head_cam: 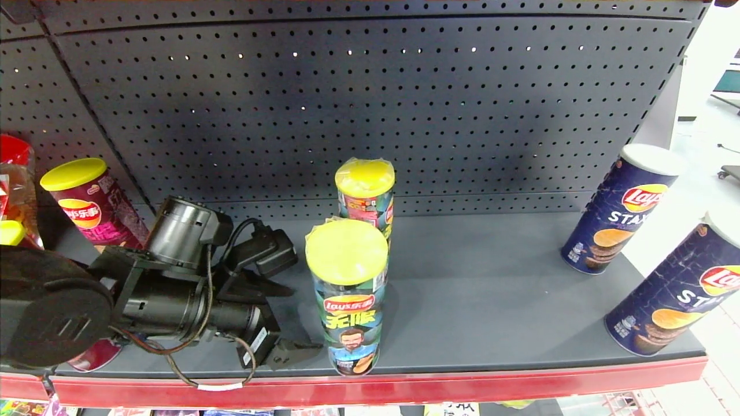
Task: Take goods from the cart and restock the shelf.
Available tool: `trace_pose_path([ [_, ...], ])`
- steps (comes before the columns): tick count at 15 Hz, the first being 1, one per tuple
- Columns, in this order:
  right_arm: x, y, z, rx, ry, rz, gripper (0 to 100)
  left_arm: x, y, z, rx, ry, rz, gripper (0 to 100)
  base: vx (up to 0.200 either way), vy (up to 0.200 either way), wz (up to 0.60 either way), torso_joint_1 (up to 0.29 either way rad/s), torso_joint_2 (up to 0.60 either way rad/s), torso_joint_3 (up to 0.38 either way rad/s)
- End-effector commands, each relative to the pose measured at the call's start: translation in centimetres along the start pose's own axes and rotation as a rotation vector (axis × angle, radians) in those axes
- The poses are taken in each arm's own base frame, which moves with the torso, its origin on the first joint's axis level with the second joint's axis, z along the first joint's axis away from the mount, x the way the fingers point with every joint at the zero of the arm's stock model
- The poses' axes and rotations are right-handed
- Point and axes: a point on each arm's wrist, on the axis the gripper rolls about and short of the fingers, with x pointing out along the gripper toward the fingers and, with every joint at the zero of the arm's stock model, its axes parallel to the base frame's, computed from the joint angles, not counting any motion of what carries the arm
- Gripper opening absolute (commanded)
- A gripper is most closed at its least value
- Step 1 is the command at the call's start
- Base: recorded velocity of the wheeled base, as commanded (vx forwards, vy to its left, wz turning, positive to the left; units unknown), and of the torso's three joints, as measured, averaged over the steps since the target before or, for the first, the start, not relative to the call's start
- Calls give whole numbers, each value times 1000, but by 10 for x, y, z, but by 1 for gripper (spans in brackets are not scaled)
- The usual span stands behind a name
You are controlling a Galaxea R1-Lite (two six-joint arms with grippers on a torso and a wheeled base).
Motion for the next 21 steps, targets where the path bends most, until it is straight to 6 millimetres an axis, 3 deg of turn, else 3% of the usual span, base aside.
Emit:
trace_pose_path([
  [1, 0, 0, 0, 0, -1, 0, 100, 6, 1, 2, 4, 6, -7, 100, 0, 0, 0, 0, 0, 0],
  [10, 0, 0, 0, 0, -1, 0, 100, 13, 1, 9, 17, 2, -17, 100, 0, 0, 0, 0, 0, 0],
  [13, 0, 0, 0, 0, -1, 0, 100, -4, 0, 3, -9, -14, 10, 100, 0, 0, 0, 0, 0, 0],
  [16, 0, 0, 0, 0, -1, 0, 100, -66, -7, -21, -82, -109, 142, 100, 0, 0, 0, 0, 0, 0],
  [17, 0, 0, 0, 0, -1, 0, 100, -77, -10, -28, -96, -126, 169, 100, 0, 0, 0, 0, 0, 0],
  [20, 0, 0, 0, 0, -1, 0, 100, -149, -62, -73, -250, -214, 327, 100, 0, 0, 0, 0, 0, 0],
  [21, 0, 0, 0, 0, -1, 0, 100, -162, -74, -88, -282, -229, 382, 100, 0, 0, 0, 0, 0, 0],
])
